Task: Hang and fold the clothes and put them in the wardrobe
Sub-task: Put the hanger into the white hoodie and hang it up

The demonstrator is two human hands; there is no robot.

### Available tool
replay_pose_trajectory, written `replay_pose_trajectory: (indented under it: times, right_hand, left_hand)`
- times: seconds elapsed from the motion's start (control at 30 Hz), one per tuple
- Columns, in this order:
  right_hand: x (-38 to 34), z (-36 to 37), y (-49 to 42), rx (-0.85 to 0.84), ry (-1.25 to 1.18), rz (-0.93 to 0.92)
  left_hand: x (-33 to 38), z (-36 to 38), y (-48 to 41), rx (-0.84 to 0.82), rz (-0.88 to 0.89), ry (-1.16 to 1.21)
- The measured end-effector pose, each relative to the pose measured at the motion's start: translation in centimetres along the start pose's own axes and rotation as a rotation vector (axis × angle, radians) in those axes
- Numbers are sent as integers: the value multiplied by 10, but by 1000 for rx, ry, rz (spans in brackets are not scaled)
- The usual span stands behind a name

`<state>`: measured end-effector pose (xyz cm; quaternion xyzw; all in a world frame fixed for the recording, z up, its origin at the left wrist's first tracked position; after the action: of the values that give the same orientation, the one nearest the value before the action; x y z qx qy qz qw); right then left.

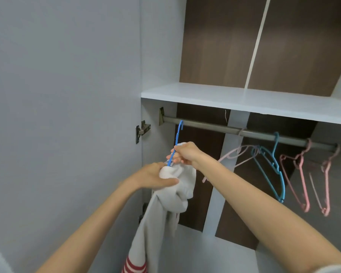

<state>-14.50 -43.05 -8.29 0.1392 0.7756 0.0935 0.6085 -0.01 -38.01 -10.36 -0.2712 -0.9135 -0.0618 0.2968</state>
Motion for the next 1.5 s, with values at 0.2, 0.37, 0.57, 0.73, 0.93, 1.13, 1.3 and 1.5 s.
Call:
replay_pose_trajectory:
  times: [0.2,0.37,0.57,0.73,0.93,1.13,1.3,1.5]
  right_hand:
    - [-17,-4,-56,52,-53,37]
    - [-30,-12,-101,82,-37,47]
    - [-42,-16,-153,35,-60,47]
    - [-44,-18,-189,-13,-69,38]
    - [-31,-18,-218,-74,12,31]
    - [-13,-16,-225,-102,84,-11]
    - [-16,-29,-212,-135,234,0]
    - [-13,-50,-185,-81,326,-103]
  left_hand:
    - [-15,-5,-55,112,-33,-106]
    - [-28,-11,-104,172,-61,-43]
    - [-50,-17,-156,258,-85,58]
    - [-63,-14,-189,306,-98,127]
    - [-88,7,-210,285,-109,166]
    - [-110,24,-213,241,-121,155]
    - [-107,27,-213,175,-195,36]
    - [-85,16,-196,297,-163,54]
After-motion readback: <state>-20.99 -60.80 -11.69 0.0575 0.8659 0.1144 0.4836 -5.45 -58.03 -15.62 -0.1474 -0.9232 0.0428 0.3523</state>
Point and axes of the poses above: each hand's wrist, its own y-axis away from the middle knuckle, its own z-axis out of the palm, x = y × z, the point moved 2 cm from there along -y, towards the middle knuckle, and after that the axes turned 8 degrees about z, right-handed, at the moved point
